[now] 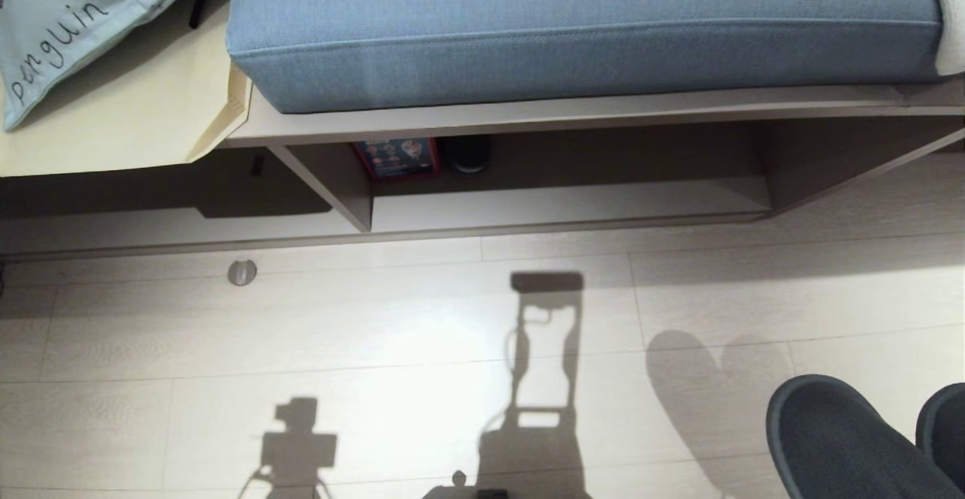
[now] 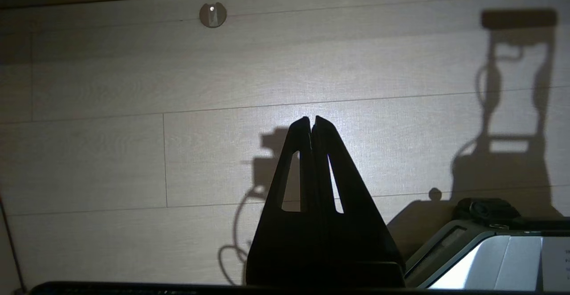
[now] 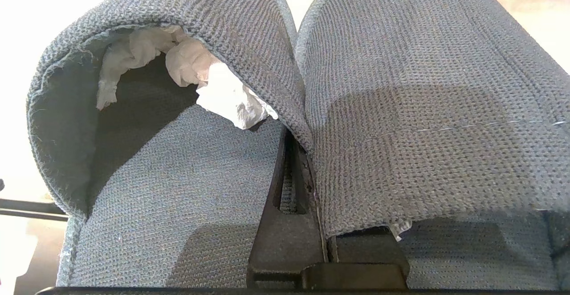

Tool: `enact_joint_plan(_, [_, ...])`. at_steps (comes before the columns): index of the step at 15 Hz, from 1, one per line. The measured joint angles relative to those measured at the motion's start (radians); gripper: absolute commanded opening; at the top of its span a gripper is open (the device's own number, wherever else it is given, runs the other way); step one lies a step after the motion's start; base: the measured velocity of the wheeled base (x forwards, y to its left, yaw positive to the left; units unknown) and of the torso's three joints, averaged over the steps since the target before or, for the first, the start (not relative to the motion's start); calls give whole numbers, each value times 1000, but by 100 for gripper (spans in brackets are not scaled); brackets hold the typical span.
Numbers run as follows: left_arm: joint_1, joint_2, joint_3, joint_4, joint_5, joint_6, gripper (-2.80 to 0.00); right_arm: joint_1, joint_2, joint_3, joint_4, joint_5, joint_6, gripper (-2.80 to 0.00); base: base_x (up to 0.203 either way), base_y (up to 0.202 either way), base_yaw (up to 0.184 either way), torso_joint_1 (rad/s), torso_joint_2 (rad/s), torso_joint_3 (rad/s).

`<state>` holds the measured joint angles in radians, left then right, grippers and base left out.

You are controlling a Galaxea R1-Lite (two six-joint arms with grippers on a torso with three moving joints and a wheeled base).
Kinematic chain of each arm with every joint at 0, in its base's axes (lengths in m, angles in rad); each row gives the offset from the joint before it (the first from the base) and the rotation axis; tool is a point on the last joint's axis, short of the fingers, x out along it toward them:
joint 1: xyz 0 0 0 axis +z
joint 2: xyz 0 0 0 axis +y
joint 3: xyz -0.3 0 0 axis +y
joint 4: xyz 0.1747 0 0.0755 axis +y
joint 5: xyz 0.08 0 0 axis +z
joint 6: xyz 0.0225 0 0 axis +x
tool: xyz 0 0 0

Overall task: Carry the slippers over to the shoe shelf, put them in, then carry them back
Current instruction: Place the slippers on the floor

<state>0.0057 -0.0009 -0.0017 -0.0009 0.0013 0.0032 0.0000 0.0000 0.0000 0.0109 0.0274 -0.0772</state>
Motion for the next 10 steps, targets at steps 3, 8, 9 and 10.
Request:
enact_joint_plan(3, [0,0,0,0,0,0,-280,0,0,0,0,0,0,-280,0,0,0,4,-2,197])
enact_joint_plan(8, [0,0,0,0,0,0,-280,0,0,0,0,0,0,-280,0,0,0,1,-1,200])
enact_joint_plan(9, [0,0,0,0,0,0,-280,0,0,0,0,0,0,-280,0,0,0,-1,2,203])
enact_joint_plan(10, [0,0,0,0,0,0,-280,0,0,0,0,0,0,-280,0,0,0,2,4,207])
